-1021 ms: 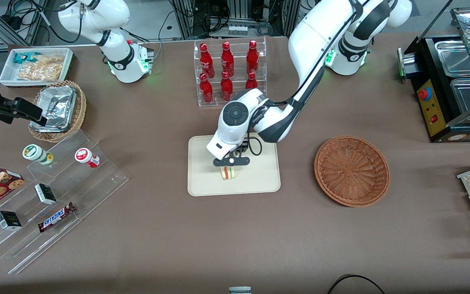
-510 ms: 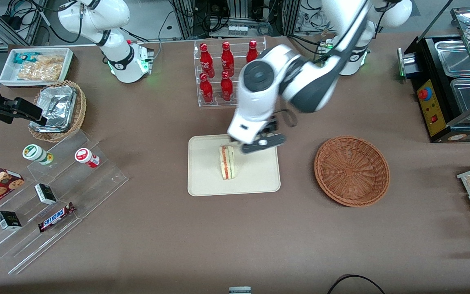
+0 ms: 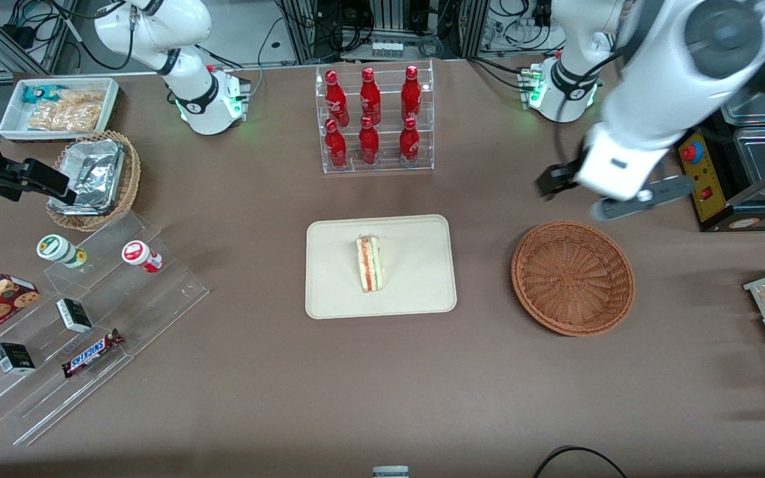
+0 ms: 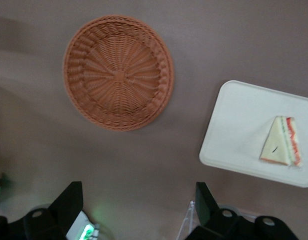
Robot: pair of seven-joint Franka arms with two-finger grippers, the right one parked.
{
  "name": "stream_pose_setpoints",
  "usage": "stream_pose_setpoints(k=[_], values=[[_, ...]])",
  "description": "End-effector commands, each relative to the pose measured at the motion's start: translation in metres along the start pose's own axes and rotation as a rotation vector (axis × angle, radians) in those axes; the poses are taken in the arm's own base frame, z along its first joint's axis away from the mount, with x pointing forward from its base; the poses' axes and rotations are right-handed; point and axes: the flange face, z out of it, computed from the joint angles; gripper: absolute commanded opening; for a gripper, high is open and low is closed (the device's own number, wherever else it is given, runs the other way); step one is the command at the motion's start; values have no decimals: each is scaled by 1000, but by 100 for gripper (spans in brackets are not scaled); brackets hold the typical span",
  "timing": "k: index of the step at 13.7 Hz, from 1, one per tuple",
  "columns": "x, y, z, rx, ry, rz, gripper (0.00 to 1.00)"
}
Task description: Place sandwich from basket to tray
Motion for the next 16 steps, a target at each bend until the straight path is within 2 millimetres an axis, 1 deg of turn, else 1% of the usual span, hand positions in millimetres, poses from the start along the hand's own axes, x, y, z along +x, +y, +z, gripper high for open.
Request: stream_pose_setpoints(k=[1,2,4,5,7,8,9,12,14,16], values=[[2,-46,-9,-12,-35,95,100],[7,-64,-11,-15,-41,131,100],[15,-87,-12,-13,-52,160,100],[21,-102,-12,-19,-52,165,100],[28,-111,-15,-28,-41,194,100],[36,-122,-23,-46,-27,172,100],[46,-139,-21,-51,-33,142,100],[43,-143,-22,-45,-36,227,100],[32,-148,-21,-25,-62,230,100],[23,-155,-20,58,-40,216,100]])
